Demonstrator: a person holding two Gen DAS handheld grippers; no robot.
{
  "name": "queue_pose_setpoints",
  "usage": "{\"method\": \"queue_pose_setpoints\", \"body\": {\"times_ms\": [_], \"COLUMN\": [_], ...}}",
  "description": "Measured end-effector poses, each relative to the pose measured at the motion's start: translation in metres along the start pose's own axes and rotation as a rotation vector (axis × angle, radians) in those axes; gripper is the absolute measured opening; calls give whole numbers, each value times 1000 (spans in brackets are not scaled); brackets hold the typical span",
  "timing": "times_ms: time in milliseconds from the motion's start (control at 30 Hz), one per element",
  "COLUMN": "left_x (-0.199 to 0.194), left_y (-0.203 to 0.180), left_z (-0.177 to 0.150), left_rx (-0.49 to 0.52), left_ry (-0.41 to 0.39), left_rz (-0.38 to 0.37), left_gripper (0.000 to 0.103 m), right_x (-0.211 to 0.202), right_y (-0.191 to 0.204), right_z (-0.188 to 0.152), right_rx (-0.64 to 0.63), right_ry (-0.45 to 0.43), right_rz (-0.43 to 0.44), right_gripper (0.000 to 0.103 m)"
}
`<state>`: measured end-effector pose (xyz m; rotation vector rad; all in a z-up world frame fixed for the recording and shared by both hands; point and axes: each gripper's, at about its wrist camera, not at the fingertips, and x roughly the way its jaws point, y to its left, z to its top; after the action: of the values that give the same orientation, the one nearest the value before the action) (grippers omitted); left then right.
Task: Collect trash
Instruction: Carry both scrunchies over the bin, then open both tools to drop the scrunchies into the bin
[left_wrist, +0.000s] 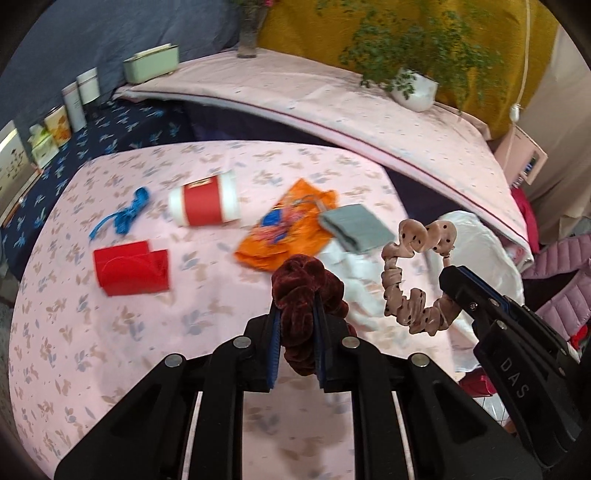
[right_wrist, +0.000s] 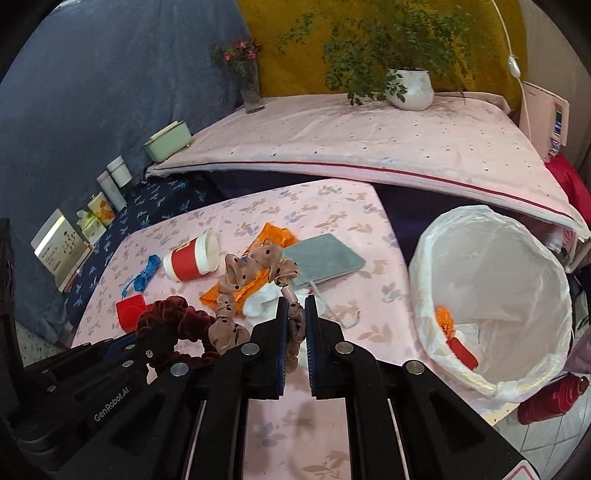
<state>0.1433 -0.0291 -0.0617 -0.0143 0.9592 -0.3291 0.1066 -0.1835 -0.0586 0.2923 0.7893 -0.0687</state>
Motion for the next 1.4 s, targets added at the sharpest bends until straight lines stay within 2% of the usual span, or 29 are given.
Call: {"method": "queue_pose_setpoints", "body": {"times_ms": [433,733,933,967,1067,1100,1400], "left_x": [-2,12,20,20,20,20,24], "left_y": [-129,-197,-222,-225,-228,-228,-215], "left_z": [26,33,39,39,42,43,45], "left_rx": [200,306,327,329,329,326,305], "left_ry": [-40,-30,-16,-19,-37,-44,-44], "left_rz": [-115,-186,-219,-218,-209,-206,-176], "left_gripper": [14,15,20,23,46,48,50], "right_x": [-40,-52,-51,-51,-49,-48,-39], "right_y": [-124,-190,-209,-210,-213,-213,-207], "right_z": [4,0,0,-1,-2,-2,3], "right_rx": [198,295,320,323,330,331,319], "right_ry": [-74,-95,-95,-94,-92,-91,-84], "right_rz": [-128,-206,-226,-227,-228,-228,-226], "right_gripper": [9,9,9,9,9,9,14]}}
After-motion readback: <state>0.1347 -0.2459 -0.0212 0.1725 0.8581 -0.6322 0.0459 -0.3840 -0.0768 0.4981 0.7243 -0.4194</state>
